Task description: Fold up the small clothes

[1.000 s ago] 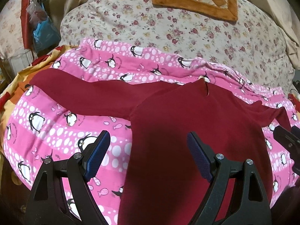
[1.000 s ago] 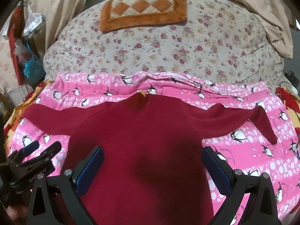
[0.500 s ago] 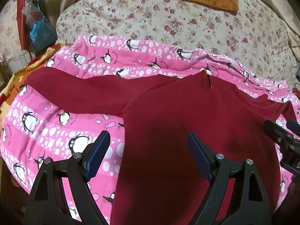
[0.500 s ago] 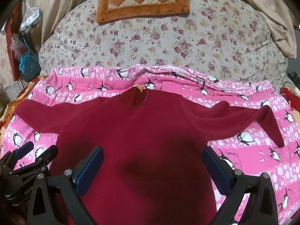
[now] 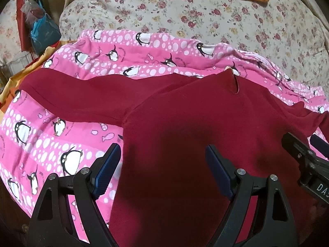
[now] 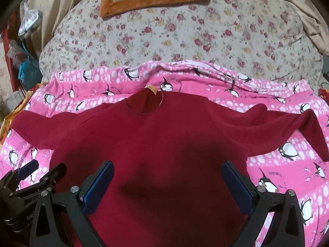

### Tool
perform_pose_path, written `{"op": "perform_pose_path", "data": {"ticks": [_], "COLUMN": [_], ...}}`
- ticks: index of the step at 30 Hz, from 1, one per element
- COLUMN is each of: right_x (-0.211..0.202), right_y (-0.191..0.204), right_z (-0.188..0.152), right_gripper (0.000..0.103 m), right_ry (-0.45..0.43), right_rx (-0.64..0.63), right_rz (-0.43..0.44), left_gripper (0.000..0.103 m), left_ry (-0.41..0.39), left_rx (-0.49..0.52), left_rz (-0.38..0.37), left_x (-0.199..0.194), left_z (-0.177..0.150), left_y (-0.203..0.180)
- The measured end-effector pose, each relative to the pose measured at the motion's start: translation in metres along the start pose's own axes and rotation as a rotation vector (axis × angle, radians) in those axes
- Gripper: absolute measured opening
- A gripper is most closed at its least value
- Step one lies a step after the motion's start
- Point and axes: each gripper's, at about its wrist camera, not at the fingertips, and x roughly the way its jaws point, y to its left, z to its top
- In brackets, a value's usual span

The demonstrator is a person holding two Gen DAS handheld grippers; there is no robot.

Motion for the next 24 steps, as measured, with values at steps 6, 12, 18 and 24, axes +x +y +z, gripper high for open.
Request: {"op": "perform_pose_path", "data": {"ticks": [6, 12, 18, 24], "right_x": [0.000, 0.005, 0.009, 0.014], "right_y": [-0.006, -0.008, -0.006, -0.003], "right_z": [0.001, 0.000, -0.004, -0.006], "right_gripper": [0.103, 0.103, 0.103, 0.103], "right_ry": [-0.021, -0.011, -0.004, 0.012], "right_rx": [0.009, 0.011, 0.001, -0.010], "right_rz": [-0.011, -0.020, -0.025, -0.021], "left_gripper": [0.084, 0.084, 0.084, 0.084], "left_ry": [-0.005, -0.001, 0.004, 0.011], "left_rx": [0.009, -0.005, -0.020, -0.032], "left_rz": [0.018, 0.019, 0.026, 0.027], "left_x": [0.003, 0.005, 0.008, 0.010], "left_z": [0.001, 0.002, 0.001, 0.001], "left_y": [-0.002, 0.000, 0.006, 0.010]}}
